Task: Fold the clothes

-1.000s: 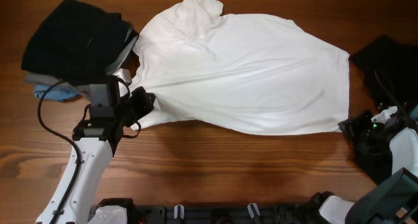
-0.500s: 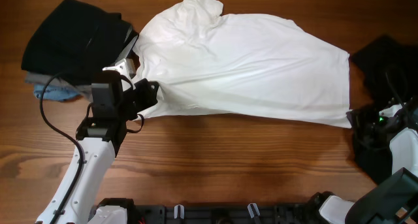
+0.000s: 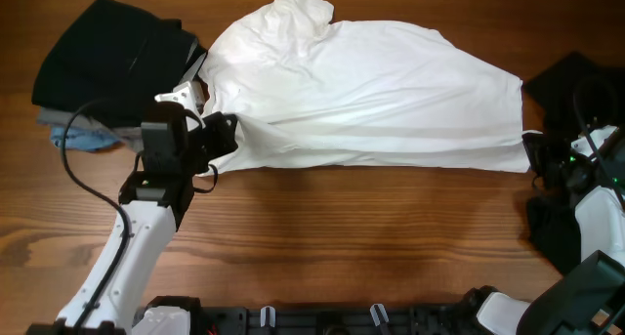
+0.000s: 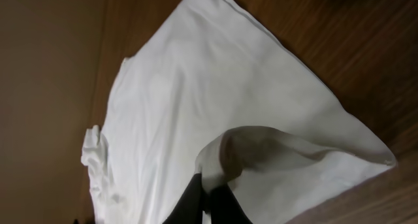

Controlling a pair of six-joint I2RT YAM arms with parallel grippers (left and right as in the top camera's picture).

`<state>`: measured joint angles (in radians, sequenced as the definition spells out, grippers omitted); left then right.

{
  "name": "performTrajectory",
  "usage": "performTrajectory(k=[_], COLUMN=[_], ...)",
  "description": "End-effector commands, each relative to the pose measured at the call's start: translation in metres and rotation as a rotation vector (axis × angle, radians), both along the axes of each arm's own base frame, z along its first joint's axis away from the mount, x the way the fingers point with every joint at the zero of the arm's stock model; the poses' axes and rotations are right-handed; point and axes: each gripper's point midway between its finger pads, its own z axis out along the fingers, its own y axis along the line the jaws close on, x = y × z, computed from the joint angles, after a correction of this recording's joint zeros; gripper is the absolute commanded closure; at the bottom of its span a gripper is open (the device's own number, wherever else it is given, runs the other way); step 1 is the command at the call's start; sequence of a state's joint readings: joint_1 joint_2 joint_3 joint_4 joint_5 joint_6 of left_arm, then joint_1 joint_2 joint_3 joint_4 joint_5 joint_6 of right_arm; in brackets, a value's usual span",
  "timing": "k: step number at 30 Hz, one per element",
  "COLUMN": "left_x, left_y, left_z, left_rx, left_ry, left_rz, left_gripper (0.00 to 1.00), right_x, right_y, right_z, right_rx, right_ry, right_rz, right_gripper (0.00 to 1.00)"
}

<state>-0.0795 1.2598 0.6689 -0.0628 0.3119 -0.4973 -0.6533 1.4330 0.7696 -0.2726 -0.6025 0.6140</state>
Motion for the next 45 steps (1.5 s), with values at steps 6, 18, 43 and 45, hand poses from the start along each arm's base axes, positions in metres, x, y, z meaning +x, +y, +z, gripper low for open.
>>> performTrajectory(k=[6,18,43,45], left_x=[0.023,0.041,-0.028,-0.025], left_y=[-0.013,-0.01,0.03,0.03], left_z=[-0.017,-0.024,-0.098,-0.097], left_rx=[0.023,0.037,0.252,0.276], left_ry=[-0.032,-0.073,0.308,0.287], left_rz=[-0.036,-0.01,-0.036,-0.06], left_gripper=[0.96,0.96,0.39,0.37], right_x=[0.005,0.007,-0.016,-0.015], right_y=[-0.014,-0.018,0.032,0.032], right_z=[0.008,-0.002,-0.017,-0.017], right_rx=[-0.01,-0.016,0.038,0.037], right_ry=[-0.001,0.02,0.05,0.049], right_rz=[-0.092,-0.104,0.202,0.202], right_gripper=[0.96,0.96,0.33,0.34])
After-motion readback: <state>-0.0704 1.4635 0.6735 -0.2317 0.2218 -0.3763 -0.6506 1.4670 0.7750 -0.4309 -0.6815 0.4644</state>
